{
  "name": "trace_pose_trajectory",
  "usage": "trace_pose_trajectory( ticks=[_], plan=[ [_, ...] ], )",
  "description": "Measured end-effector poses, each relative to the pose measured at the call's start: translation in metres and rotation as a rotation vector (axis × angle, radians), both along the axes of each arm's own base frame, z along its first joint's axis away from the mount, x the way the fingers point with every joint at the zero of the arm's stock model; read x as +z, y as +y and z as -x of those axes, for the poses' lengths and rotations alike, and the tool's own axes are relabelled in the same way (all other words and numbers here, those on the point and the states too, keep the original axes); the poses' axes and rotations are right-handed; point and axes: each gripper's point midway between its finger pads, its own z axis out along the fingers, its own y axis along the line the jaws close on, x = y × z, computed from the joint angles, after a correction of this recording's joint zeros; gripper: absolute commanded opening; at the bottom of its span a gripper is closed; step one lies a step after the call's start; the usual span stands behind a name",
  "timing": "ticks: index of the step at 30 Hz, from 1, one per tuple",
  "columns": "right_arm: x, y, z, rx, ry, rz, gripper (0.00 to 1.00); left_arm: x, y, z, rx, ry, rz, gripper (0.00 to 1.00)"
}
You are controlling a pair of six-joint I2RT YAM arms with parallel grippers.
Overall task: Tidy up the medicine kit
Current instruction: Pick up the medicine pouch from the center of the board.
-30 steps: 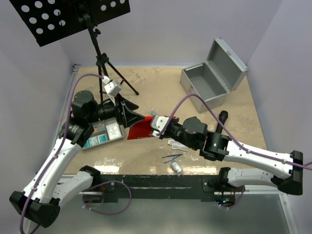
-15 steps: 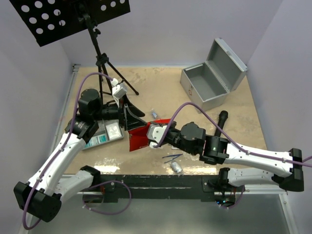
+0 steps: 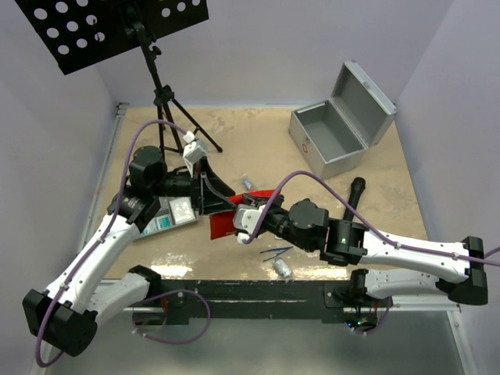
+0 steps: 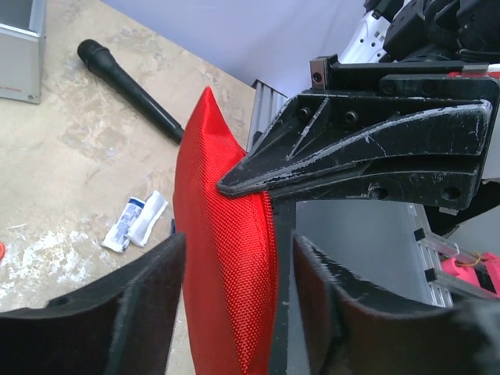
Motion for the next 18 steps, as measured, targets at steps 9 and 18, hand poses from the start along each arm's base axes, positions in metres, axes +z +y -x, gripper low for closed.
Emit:
trace_pose_trajectory(
  ticks=[9, 18],
  plan=[
    [0.0061, 0.0018, 0.004, 0.008, -0.043, 0.02, 0.0, -0.0006, -0.0022, 0.0057, -0.038, -0.001, 0.006, 0.19],
    [0.0076, 0.0046, 0.0071, 0.007, -0.049, 0.027, 0.4, -0.0016, -0.0032, 0.0077, -0.048, 0.001, 0.004, 0.0]
  ],
)
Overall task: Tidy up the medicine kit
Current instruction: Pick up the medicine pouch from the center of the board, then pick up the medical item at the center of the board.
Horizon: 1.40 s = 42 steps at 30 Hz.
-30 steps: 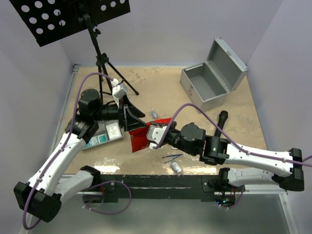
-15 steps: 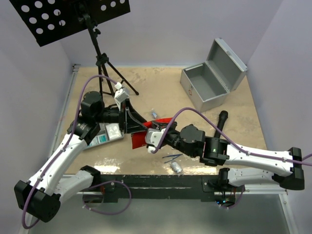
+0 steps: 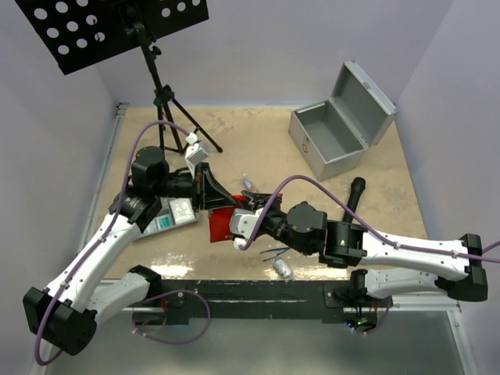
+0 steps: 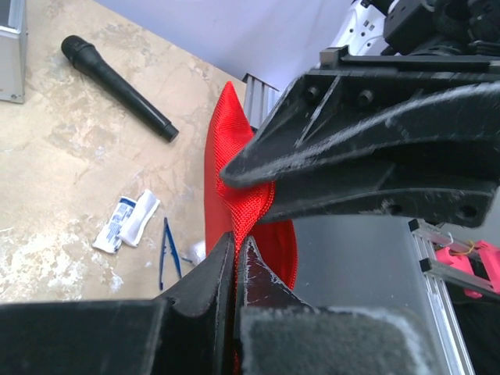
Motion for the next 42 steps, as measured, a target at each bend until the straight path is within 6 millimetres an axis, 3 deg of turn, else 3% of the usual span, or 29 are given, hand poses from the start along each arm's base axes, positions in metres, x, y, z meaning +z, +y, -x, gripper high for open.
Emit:
trace_pose_trajectory(
  ticks=[4, 11, 17, 21, 26, 34, 37, 42],
  plan=[
    [0.004, 0.002, 0.001, 0.0, 0.011, -0.03, 0.5, -0.006, 0.001, -0.006, 0.04, 0.003, -0.022, 0.0],
    [0.019, -0.004, 0.004, -0.005, 0.035, -0.108, 0.53, -0.023, 0.006, -0.027, 0.171, 0.013, -0.092, 0.0],
    [0.055, -0.02, 0.004, -0.051, 0.115, -0.335, 0.65, -0.031, 0.02, -0.058, 0.38, -0.024, -0.159, 0.0],
    [0.056, -0.022, -0.003, -0.131, 0.229, -0.475, 0.75, -0.031, 0.036, -0.076, 0.529, -0.077, -0.195, 0.0],
    [0.033, -0.021, -0.029, -0.284, 0.428, -0.63, 0.77, -0.03, 0.061, -0.083, 0.694, -0.167, -0.192, 0.0],
    [-0.025, -0.035, -0.103, -0.514, 0.708, -0.792, 0.72, -0.034, 0.099, -0.089, 0.917, -0.261, -0.171, 0.0],
    [-0.051, -0.026, -0.111, -0.539, 0.783, -0.771, 0.71, -0.036, 0.108, -0.088, 0.967, -0.28, -0.157, 0.0],
    [-0.112, -0.002, -0.114, -0.578, 0.886, -0.658, 0.68, -0.035, 0.115, -0.091, 1.012, -0.309, -0.136, 0.0]
  ],
)
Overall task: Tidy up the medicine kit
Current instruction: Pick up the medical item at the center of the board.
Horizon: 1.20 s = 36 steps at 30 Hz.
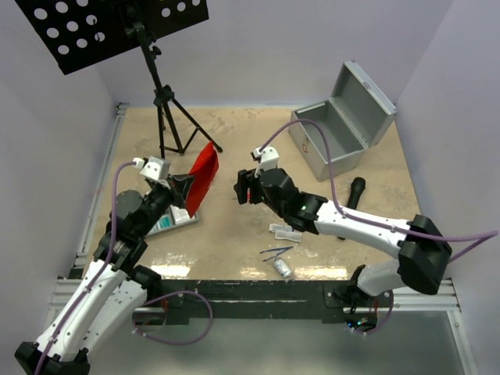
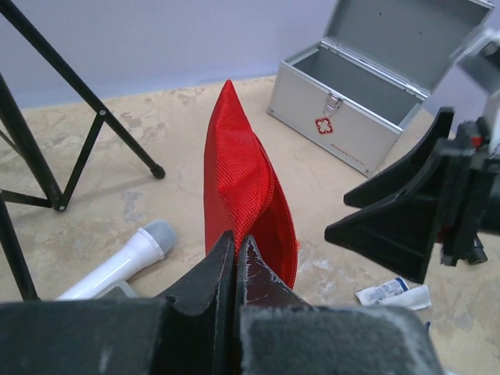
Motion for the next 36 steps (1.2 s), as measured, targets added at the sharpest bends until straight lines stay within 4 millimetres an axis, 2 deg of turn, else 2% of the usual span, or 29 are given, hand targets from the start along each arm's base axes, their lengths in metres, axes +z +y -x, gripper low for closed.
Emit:
trace_pose_trajectory(
  ticks=[4, 11, 15, 24, 32, 36],
  plan=[
    [-0.04, 0.001, -0.01, -0.012, 0.07, 0.058, 0.66, -0.001, 0.006, -0.004, 0.035, -0.002, -0.012, 0.0],
    [-0.093, -0.009, -0.049, -0.063, 0.14, 0.106, 0.67, -0.01, 0.014, -0.005, 0.076, 0.024, -0.044, 0.0],
    [-0.118, -0.011, -0.064, -0.065, 0.182, 0.12, 0.65, -0.017, 0.017, -0.004, 0.09, 0.048, -0.057, 0.0],
    [-0.136, 0.012, -0.099, -0.043, 0.187, 0.126, 0.56, -0.022, 0.019, -0.003, 0.097, 0.064, -0.07, 0.0],
    [-0.158, 0.009, -0.104, -0.045, 0.21, 0.183, 0.56, -0.024, 0.02, -0.002, 0.096, 0.065, -0.086, 0.0],
    [-0.168, 0.004, -0.104, -0.058, 0.224, 0.218, 0.48, -0.024, 0.02, -0.002, 0.095, 0.067, -0.087, 0.0]
  ],
)
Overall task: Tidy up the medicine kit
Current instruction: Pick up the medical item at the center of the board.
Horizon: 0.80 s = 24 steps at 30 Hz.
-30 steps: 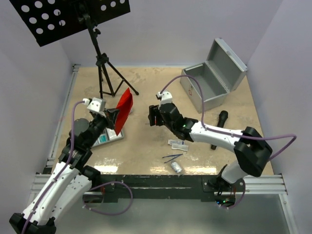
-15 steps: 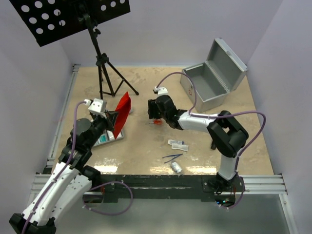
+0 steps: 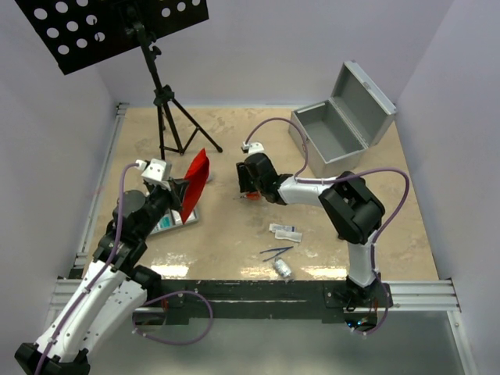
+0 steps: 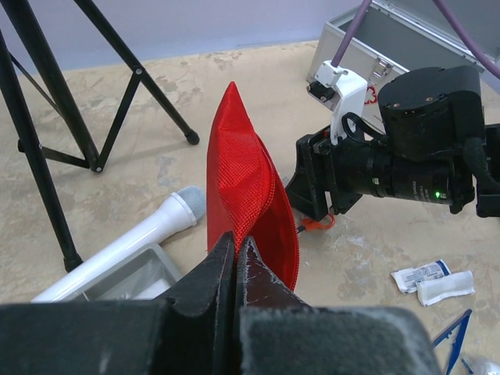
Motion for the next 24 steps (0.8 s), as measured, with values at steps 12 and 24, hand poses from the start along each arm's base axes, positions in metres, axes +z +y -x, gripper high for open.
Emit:
trace_pose_trajectory(
  ticks=[12, 24],
  plan=[
    [-0.006, -0.004, 0.002, 0.002, 0.016, 0.03, 0.18, -0.005, -0.002, -0.002, -0.004, 0.019, -0.009, 0.0],
    [0.138, -0.021, 0.04, 0.036, -0.149, -0.22, 0.18, -0.017, -0.006, -0.009, -0.013, 0.055, -0.031, 0.0]
  ],
)
